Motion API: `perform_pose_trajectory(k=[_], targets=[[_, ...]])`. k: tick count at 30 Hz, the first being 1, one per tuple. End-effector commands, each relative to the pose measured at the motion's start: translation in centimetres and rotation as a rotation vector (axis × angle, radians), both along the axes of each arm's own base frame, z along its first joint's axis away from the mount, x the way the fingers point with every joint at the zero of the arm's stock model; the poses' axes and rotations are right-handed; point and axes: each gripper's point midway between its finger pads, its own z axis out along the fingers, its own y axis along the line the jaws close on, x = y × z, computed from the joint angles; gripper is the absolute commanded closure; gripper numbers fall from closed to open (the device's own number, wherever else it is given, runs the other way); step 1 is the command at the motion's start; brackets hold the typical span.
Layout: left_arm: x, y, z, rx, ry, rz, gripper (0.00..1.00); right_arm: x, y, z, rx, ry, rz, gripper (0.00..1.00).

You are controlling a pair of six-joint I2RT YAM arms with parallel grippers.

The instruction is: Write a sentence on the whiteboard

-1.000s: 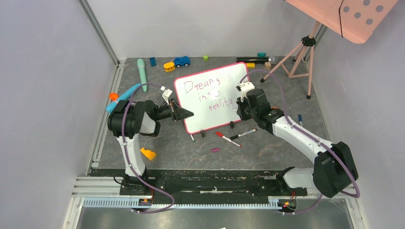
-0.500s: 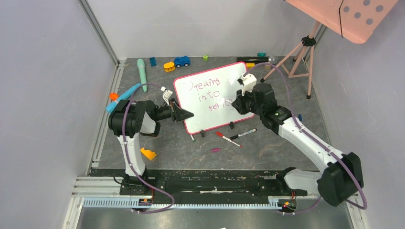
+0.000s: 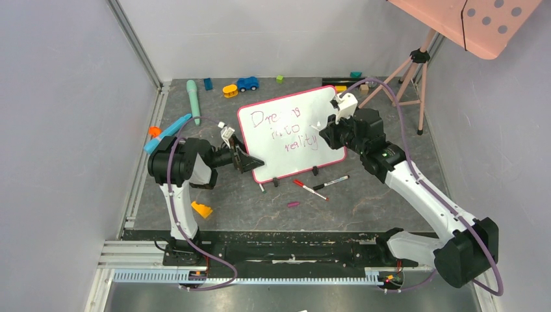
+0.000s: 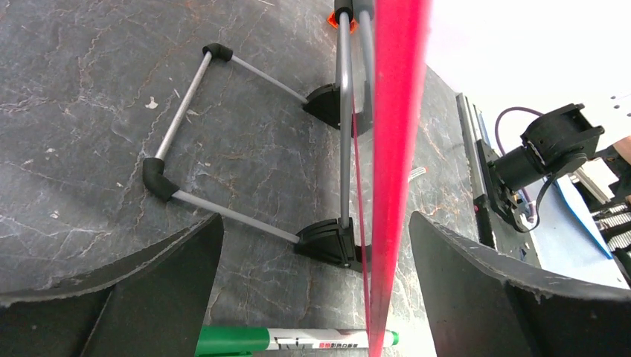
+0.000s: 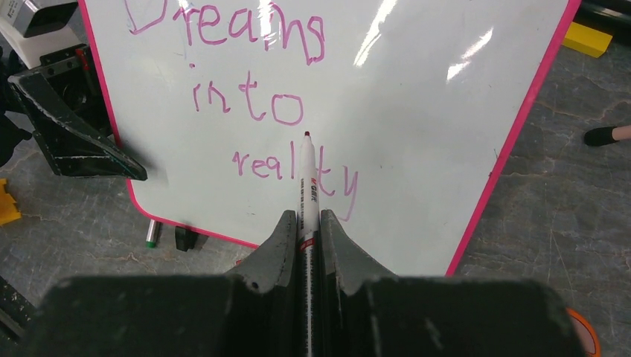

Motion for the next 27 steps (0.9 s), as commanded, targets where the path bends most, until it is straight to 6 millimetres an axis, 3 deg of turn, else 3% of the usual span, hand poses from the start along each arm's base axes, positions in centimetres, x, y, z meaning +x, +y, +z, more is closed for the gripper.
perform_pose_trajectory(k=[1,5,8,13,17,27], targets=[[0.6,0.4,0.7,0.016,-0.122,0.025,0.00,0.3,-0.8,0.7,-0.025,-0.020,-0.032,1.00],[0.7,0.4,0.7,0.017,-0.126,0.027,0.01,0.6,-3.4,-2.1,-0.109,0.045,-0.159,1.00],[0.7,0.4,0.8,0.018,-0.132,0.026,0.05,0.7,-3.9,-3.9,-0.130,0.083,-0.186,1.00],[0.8,0.4,0.7,0.019,-0.130,0.039,0.34,1.0,-3.6,-5.3,-0.138,0.120,-0.184,1.00],[0.9,0.4,0.6,0.019,-0.127,0.041,0.46,1.0,-3.2,-5.6,-0.130,0.128,-0.171,1.00],[0.9,0.4,0.7,0.018,-0.129,0.036,0.47,0.8,-3.1,-6.7,-0.134,0.144,-0.160,1.00]])
